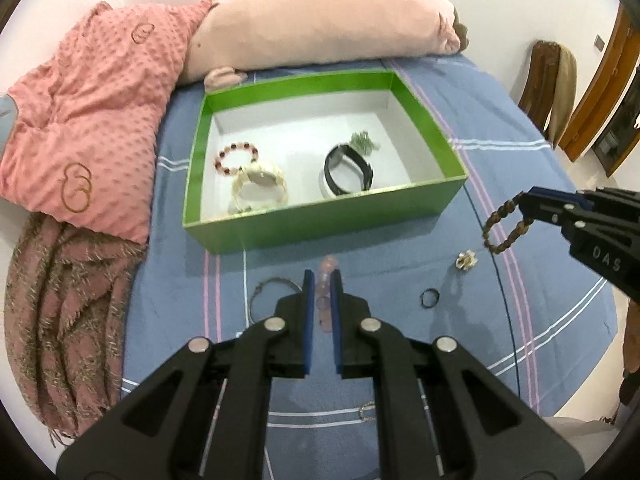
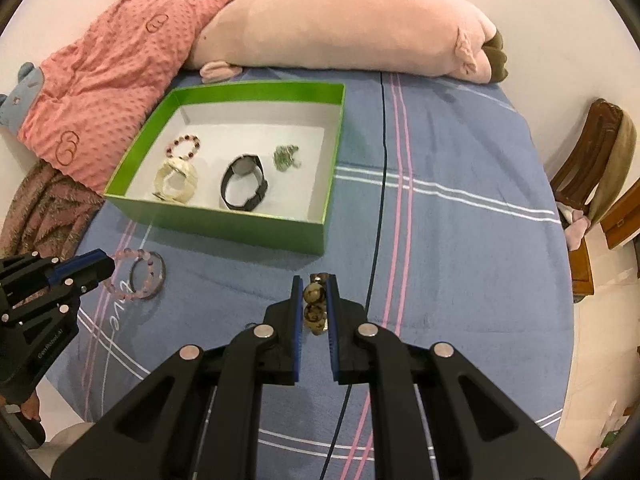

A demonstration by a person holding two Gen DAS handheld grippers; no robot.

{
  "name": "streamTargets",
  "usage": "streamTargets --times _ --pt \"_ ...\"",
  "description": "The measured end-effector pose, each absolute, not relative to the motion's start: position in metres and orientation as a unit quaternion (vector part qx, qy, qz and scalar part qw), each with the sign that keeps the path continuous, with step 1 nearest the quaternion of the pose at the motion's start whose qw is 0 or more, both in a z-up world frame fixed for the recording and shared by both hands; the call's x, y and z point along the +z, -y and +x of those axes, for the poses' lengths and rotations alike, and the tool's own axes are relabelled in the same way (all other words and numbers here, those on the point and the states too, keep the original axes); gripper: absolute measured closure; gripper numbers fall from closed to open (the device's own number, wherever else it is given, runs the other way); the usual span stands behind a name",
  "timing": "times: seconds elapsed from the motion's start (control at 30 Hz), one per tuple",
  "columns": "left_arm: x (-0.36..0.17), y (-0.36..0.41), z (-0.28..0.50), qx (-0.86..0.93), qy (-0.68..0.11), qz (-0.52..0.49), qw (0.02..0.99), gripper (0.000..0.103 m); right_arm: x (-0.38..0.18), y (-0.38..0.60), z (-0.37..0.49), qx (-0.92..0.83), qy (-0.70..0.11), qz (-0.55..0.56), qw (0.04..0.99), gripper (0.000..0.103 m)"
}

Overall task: Organize jewelry
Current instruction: 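Carry both bracelets into the green box and open both grippers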

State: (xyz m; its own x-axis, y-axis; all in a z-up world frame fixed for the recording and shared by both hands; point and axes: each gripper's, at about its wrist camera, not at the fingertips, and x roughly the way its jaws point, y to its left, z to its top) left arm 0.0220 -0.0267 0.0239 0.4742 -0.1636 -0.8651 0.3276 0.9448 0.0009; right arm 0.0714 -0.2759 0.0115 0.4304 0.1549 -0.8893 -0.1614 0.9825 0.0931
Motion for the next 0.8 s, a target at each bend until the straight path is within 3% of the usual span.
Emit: streamTargets --times 0.8 --pt "0.09 0.002 0.017 -0.113 -0.426 0.065 0.896 0.095 0.068 0.229 0.079 0.159 -0.466 -0.033 0.87 0.092"
